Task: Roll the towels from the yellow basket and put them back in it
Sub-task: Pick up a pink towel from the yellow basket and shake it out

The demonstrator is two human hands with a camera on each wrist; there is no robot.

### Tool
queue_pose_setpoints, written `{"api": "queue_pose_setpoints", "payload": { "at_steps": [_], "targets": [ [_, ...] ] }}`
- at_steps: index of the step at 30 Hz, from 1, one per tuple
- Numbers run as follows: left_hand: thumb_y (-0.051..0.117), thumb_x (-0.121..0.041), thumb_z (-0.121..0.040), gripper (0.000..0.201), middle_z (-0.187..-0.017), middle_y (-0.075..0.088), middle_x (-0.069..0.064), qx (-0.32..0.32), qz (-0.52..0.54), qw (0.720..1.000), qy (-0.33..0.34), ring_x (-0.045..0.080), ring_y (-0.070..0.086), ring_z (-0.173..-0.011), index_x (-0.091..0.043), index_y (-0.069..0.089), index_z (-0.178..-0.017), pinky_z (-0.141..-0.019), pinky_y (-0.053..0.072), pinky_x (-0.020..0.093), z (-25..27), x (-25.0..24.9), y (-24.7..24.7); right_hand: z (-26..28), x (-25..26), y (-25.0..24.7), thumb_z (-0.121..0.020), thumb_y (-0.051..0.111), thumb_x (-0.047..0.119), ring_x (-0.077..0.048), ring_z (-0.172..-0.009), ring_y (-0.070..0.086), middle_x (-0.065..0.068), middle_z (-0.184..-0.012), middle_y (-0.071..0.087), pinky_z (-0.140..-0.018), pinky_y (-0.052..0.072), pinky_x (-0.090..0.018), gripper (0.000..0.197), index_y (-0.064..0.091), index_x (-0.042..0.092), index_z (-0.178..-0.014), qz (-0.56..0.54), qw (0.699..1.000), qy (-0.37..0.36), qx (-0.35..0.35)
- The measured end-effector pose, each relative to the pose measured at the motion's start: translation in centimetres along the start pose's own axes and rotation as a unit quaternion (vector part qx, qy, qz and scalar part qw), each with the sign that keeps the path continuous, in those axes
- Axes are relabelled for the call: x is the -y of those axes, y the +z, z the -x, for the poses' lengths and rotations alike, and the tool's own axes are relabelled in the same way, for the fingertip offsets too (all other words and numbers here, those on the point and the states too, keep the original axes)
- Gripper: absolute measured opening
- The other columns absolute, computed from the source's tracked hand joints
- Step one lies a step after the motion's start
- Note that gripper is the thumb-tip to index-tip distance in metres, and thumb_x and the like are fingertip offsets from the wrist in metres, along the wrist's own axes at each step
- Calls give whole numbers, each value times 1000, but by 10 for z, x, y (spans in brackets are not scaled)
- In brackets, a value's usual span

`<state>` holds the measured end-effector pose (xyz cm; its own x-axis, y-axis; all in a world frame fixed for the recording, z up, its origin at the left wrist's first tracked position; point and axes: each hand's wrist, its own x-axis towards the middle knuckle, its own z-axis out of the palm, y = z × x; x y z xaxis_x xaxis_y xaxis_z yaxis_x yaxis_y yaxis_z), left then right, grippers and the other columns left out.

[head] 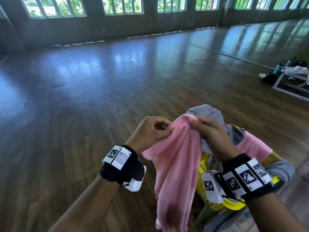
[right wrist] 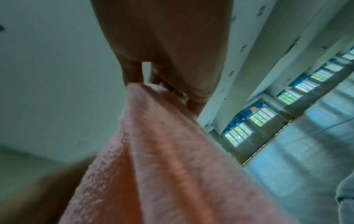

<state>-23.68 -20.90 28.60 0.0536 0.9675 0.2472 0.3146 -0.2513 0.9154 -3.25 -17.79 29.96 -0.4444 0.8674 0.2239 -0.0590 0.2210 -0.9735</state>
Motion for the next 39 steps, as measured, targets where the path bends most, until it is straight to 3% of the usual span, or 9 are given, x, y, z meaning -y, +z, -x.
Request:
{"api": "queue_pose_setpoints", "payload": {
  "at_steps": [5, 9, 11, 15, 21, 28, 32, 36, 39],
  "targets": [
    [64, 3, -84, 14, -74, 66, -2, -47, 13, 999, -8, 5, 57, -69, -9, 70, -82, -68, 47, 22, -3, 5, -2, -6, 8, -9, -87, 65, 37, -20, -81, 46, -11, -83, 50, -73, 36, -37, 50, 54, -11, -94, 29, 999, 7, -29],
    [62, -3, -82, 19, -71, 63, -15, -84, -20, 993, 78, -1, 56, -70, -22, 65, -77, -69, 45, 16, -15, -15, -4, 18, -7, 20, -86, 71, 33, -5, -66, 55, 8, -72, 65, -63, 47, -27, 23, 65, 13, -77, 188, 969, 71, 141],
    [62, -11, -80, 10, -76, 64, -11, -41, -47, 994, 90, 3, 57, -73, -21, 66, -81, -71, 48, 23, -15, -16, 3, 17, -4, 19, -89, 68, 30, -5, -59, 48, 6, -63, 56, -54, 39, -22, 31, 62, 10, -66, 124, 985, 61, 105],
    [69, -6, -84, 6, -80, 68, 0, 44, 48, 998, 19, 9, 60, -75, -10, 69, -88, -71, 51, 22, -5, -8, 9, 1, 11, -6, -86, 68, 35, -17, -75, 55, -19, -74, 63, -68, 44, -33, 40, 70, -5, -83, 38, 999, 7, -18],
    [57, -5, -90, 17, -77, 60, -12, -72, 116, 991, -5, 7, 58, -75, -21, 57, -85, -71, 52, 33, -19, -16, 8, 5, 0, 6, -91, 65, 32, -10, -65, 54, 0, -67, 60, -62, 43, -33, 27, 66, 8, -78, 211, 973, 43, 79],
    [59, -7, -91, 22, -96, 67, 11, -33, 256, 961, -102, 19, 61, -84, 0, 61, -112, -72, 50, 27, -9, -21, 29, -1, 4, 10, -90, 57, 32, -17, -81, 57, -24, -89, 64, -76, 48, -41, 32, 66, 2, -94, 75, 995, -17, -62],
    [60, -9, -90, 15, -90, 70, 10, -86, 219, 968, -87, 17, 62, -80, 0, 66, -102, -68, 49, 29, -12, -26, 28, -2, 4, 4, -83, 58, 48, -21, -72, 49, -17, -76, 52, -68, 40, -42, 55, 56, -7, -85, 96, 994, 10, -59],
    [72, -7, -81, 5, -81, 72, 11, -94, 108, 989, -24, 11, 64, -73, -6, 73, -85, -70, 52, 25, -21, -32, 25, -1, 6, 5, -92, 63, 25, -18, -86, 63, -10, -94, 68, -76, 50, -38, 15, 68, 11, -97, 94, 994, -12, -53],
    [77, -13, -77, 5, -78, 73, 5, -68, 70, 995, -29, 9, 65, -72, -17, 74, -78, -71, 52, 27, -22, -26, 26, -4, 13, 1, -90, 66, 16, -16, -74, 60, -17, -86, 66, -66, 47, -36, 10, 69, 6, -89, 79, 991, -45, -100]
  ]
}}
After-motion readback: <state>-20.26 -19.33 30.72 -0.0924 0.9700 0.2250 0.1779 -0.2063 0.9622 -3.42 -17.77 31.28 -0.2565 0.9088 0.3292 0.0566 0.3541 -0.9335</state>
